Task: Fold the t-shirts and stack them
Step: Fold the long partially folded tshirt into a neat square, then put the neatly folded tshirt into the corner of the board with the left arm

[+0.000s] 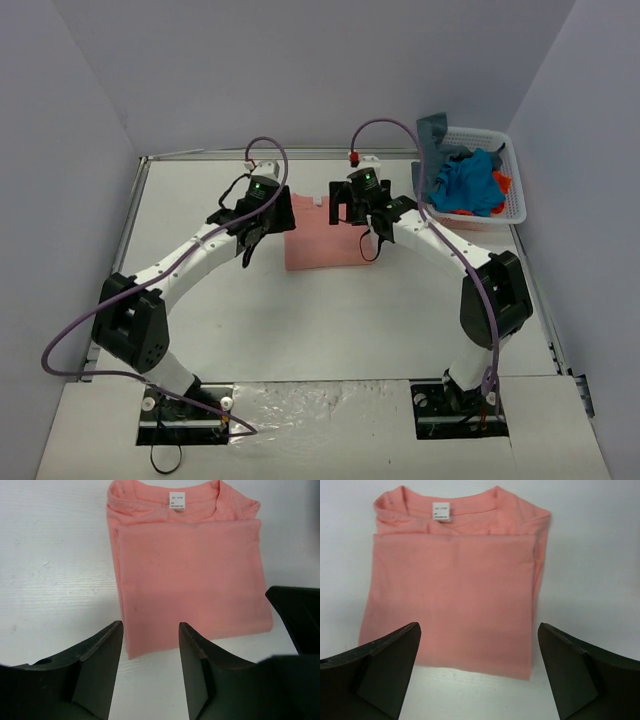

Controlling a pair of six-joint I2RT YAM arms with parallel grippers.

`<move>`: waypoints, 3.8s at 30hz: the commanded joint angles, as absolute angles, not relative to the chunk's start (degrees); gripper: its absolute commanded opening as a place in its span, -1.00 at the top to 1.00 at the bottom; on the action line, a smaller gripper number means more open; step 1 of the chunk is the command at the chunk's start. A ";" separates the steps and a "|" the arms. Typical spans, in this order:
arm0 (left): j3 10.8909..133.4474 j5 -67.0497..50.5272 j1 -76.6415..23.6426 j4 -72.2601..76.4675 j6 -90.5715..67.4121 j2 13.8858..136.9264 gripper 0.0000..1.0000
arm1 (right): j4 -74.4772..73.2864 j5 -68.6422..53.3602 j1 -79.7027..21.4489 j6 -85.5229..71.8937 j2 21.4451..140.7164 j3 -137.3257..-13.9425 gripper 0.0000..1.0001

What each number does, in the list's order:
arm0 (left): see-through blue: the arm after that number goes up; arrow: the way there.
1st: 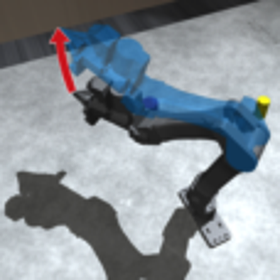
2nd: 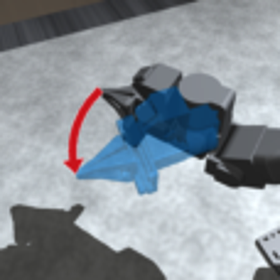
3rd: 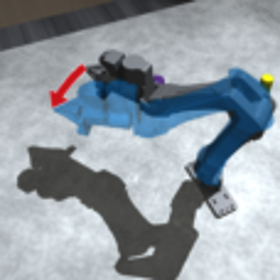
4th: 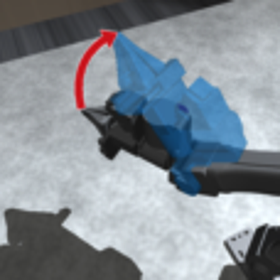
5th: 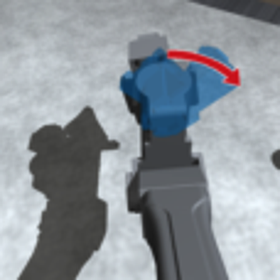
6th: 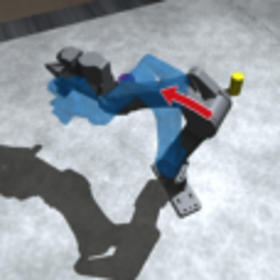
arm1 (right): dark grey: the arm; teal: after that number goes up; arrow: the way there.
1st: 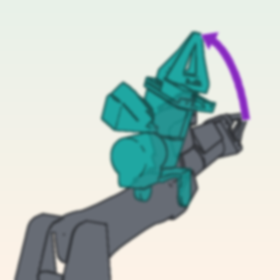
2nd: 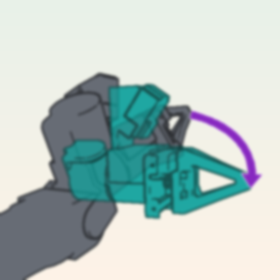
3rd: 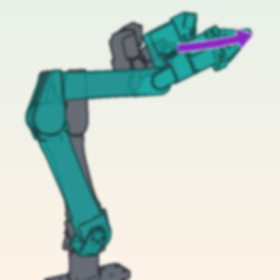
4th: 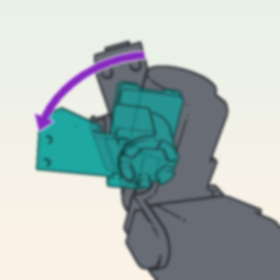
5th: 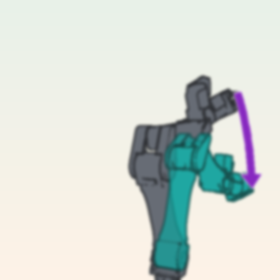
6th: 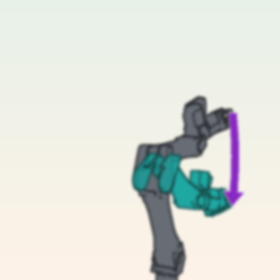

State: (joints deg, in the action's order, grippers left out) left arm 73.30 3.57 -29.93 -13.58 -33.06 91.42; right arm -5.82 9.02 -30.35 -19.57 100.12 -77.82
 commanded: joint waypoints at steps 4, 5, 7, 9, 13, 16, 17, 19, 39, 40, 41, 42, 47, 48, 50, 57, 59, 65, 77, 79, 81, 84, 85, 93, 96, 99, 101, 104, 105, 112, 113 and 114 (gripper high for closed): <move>67.42 7.82 -29.71 -19.68 -36.99 83.42 0.07 | -7.82 11.69 -36.82 -14.94 94.93 -74.28 -0.98; 66.28 8.34 -29.79 -19.95 -37.61 81.58 0.07 | -7.82 11.52 -38.22 -14.94 94.66 -73.92 -0.97; 62.69 10.54 -29.53 -20.56 -39.36 79.64 0.07 | -7.74 11.16 -39.72 -15.47 94.31 -73.04 -0.91; 59.78 12.47 -28.75 -21.44 -40.77 76.83 0.07 | -7.65 9.50 -41.48 -15.65 94.22 -72.16 -0.85; 56.70 13.44 -26.90 -23.46 -42.45 72.96 0.07 | -6.94 10.89 -45.96 -14.50 95.36 -71.98 -0.78; 54.68 14.23 -25.58 -24.25 -43.94 69.97 0.07 | -6.68 12.12 -48.86 -13.10 97.72 -73.30 -0.78; 54.23 13.80 -25.05 -24.17 -44.12 68.66 0.07 | -6.77 12.74 -49.65 -12.66 98.34 -74.26 -0.77; 53.27 11.97 -22.95 -24.00 -44.56 67.68 0.07 | -6.77 14.31 -51.76 -11.17 100.79 -75.40 -0.78; 46.94 1.67 -12.40 -21.36 -43.42 65.48 0.07 | -7.12 22.58 -57.83 -3.61 115.57 -84.99 -0.77; 46.85 1.50 -12.13 -21.36 -43.42 65.57 0.07 | -7.29 23.11 -57.92 -3.34 115.92 -85.34 -0.77; 46.76 1.23 -11.95 -21.27 -43.33 65.65 0.07 | -7.47 23.55 -58.27 -3.17 116.36 -86.04 -0.77; 46.67 0.71 -11.52 -21.01 -43.24 65.83 0.07 | -7.64 23.90 -58.45 -2.73 117.24 -86.39 -0.77; 45.70 0.00 -10.55 -20.04 -43.24 66.09 0.07 | -8.79 26.63 -59.94 -1.76 120.40 -88.33 -0.76; 45.70 0.00 -10.37 -19.87 -43.24 66.09 0.07 | -8.79 26.89 -60.12 -1.67 120.76 -88.33 -0.76; 45.53 0.00 -10.02 -19.60 -43.15 66.09 0.07 | -8.79 28.03 -60.47 -1.32 121.90 -88.59 -0.77; 45.18 -2.37 -9.40 -18.90 -42.98 66.88 0.06 | -9.67 32.61 -61.96 -0.53 124.80 -89.56 -0.77; 45.09 -2.63 -9.14 -18.63 -42.98 67.06 0.07 | -9.76 33.31 -61.96 -0.53 125.42 -89.56 -0.78; 45.00 -3.08 -8.88 -18.19 -42.89 67.59 0.07 | -9.84 34.98 -62.14 0.86 127.09 -90.18 -0.78; 45.35 -3.95 -8.53 -17.75 -42.54 68.64 0.06 | -9.93 36.56 -61.96 1.67 130.34 -90.26 -0.74; 45.09 -4.48 -8.44 -17.32 -42.80 69.08 0.07 | -9.93 36.13 -61.79 1.67 131.04 -90.09 -0.70; 45.09 -4.57 -8.44 -17.23 -42.89 69.34 0.07 | -10.11 35.25 -61.61 1.50 131.57 -89.74 -0.64; 44.83 -4.57 -8.35 -17.14 -42.89 69.52 0.07 | -10.20 33.67 -61.35 0.70 132.18 -89.47 -0.54; 44.82 -4.57 -8.35 -17.05 -42.89 69.52 0.07 | -10.20 32.79 -61.17 0.36 132.27 -89.39 -0.50; 45.00 -4.92 -8.26 -16.79 -42.89 70.05 0.07 | -10.37 29.89 -60.12 0.00 133.50 -88.42 -0.35; 44.82 -5.10 -8.35 -16.70 -42.89 70.31 0.06 | -10.37 29.18 -59.42 -1.31 133.86 -87.80 -0.31; 44.83 -5.36 -8.26 -16.61 -42.89 70.40 0.06 | -10.37 30.05 -58.71 -1.49 133.68 -86.93 -0.31; 44.82 -5.36 -8.26 -16.52 -42.89 70.49 0.07 | -10.46 30.50 -58.71 -1.32 133.16 -86.23 -0.32; 44.74 -5.54 -8.35 -16.17 -42.98 70.75 0.06 | -10.98 30.50 -58.80 -1.32 132.63 -85.52 -0.35; 44.74 -5.62 -8.26 -16.26 -42.98 70.84 0.06 | -11.07 30.50 -58.80 -1.32 132.28 -85.26 -0.36; 44.65 -6.24 -8.26 -15.65 -43.07 71.28 0.07 | -11.95 31.38 -58.71 -0.97 132.80 -83.85 -0.35; 44.74 -6.24 -8.26 -15.73 -43.07 71.37 0.07 | -11.95 31.03 -58.71 -0.97 132.80 -83.76 -0.32; 44.74 -6.33 -8.26 -15.73 -43.07 71.37 0.07 | -11.87 30.68 -58.62 -1.05 132.98 -83.59 -0.28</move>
State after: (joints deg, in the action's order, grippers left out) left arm 44.31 -5.96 -8.54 -16.43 -42.83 71.40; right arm 1.02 34.74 -59.72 -0.78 127.55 -88.55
